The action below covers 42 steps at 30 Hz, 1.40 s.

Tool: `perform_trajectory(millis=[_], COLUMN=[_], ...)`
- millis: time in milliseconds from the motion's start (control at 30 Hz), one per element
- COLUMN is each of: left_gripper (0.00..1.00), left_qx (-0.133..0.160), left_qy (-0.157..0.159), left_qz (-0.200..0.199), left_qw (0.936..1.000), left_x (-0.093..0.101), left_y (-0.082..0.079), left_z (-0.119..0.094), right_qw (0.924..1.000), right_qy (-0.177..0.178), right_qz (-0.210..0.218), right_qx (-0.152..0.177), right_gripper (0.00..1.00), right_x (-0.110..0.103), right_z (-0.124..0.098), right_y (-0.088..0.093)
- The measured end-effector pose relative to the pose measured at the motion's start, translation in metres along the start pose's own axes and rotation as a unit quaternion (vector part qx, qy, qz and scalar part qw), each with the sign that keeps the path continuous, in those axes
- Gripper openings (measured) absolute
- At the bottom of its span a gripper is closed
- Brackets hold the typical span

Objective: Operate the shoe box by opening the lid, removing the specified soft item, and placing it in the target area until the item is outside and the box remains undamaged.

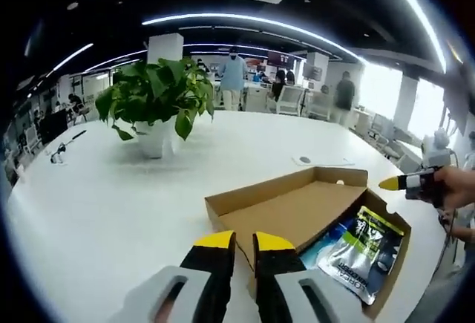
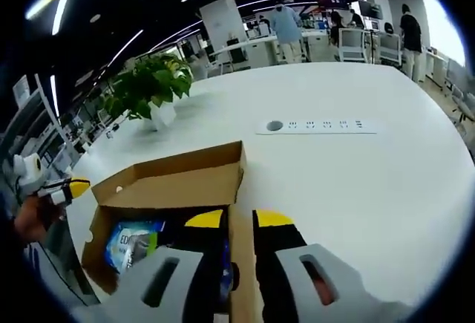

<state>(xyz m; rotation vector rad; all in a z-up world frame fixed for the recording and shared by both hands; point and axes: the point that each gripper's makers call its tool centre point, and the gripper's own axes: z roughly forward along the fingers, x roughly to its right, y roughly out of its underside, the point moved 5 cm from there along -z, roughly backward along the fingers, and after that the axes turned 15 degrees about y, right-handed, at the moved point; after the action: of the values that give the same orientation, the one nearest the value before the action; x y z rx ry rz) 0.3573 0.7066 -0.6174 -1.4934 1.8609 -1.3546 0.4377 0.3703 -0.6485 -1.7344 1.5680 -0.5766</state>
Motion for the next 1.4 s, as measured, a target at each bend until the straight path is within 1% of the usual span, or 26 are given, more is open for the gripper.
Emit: perform_trajectory(millis=[33,100,167,200,300,400,533,667,833,1000,1200,1400], left_gripper=[0.10,0.11,0.13,0.14,0.15,0.16,0.18,0.19,0.19,0.19,0.20,0.20], left_qx=[0.002,0.006,0.009,0.011,0.020,0.024,0.022,0.015,0.008,0.003,0.002,0.003], left_qy=[0.001,0.003,0.005,0.007,0.009,0.012,0.015,0.017,0.020,0.027,0.033,0.038], left_qz=[-0.002,-0.005,-0.010,-0.012,-0.029,-0.034,-0.030,-0.034,-0.036,-0.039,-0.040,-0.041], left_qw=[1.0000,1.0000,0.9999,0.9998,0.9993,0.9991,0.9992,0.9992,0.9991,0.9989,0.9987,0.9984], left_x=[0.002,0.007,0.011,0.014,0.021,0.031,0.043,0.052,0.060,0.067,0.075,0.076], left_y=[0.000,0.001,0.003,0.004,0.006,0.009,0.016,0.027,0.037,0.044,0.046,0.048], left_z=[-0.003,-0.008,-0.014,-0.017,-0.025,-0.034,-0.042,-0.046,-0.050,-0.053,-0.057,-0.060], right_qw=[0.9999,0.9995,0.9993,0.9990,0.9985,0.9979,0.9969,0.9966,0.9960,0.9952,0.9944,0.9938], right_qy=[-0.011,-0.030,-0.035,-0.044,-0.053,-0.063,-0.073,-0.077,-0.085,-0.091,-0.093,-0.089], right_qz=[0.005,-0.007,-0.009,-0.008,-0.015,-0.014,-0.025,-0.022,-0.027,-0.038,-0.050,-0.063], right_qx=[0.001,0.002,0.004,0.005,0.009,0.012,0.016,0.018,0.012,0.003,-0.008,-0.020], right_gripper=[0.15,0.16,0.17,0.17,0.19,0.20,0.20,0.20,0.21,0.21,0.23,0.25], right_x=[-0.004,-0.012,-0.014,-0.015,-0.016,-0.016,-0.017,-0.015,-0.017,-0.024,-0.032,-0.035], right_z=[-0.005,-0.016,-0.021,-0.024,-0.032,-0.042,-0.049,-0.053,-0.055,-0.053,-0.048,-0.043], right_y=[0.003,0.009,0.014,0.017,0.022,0.027,0.030,0.031,0.035,0.042,0.049,0.057])
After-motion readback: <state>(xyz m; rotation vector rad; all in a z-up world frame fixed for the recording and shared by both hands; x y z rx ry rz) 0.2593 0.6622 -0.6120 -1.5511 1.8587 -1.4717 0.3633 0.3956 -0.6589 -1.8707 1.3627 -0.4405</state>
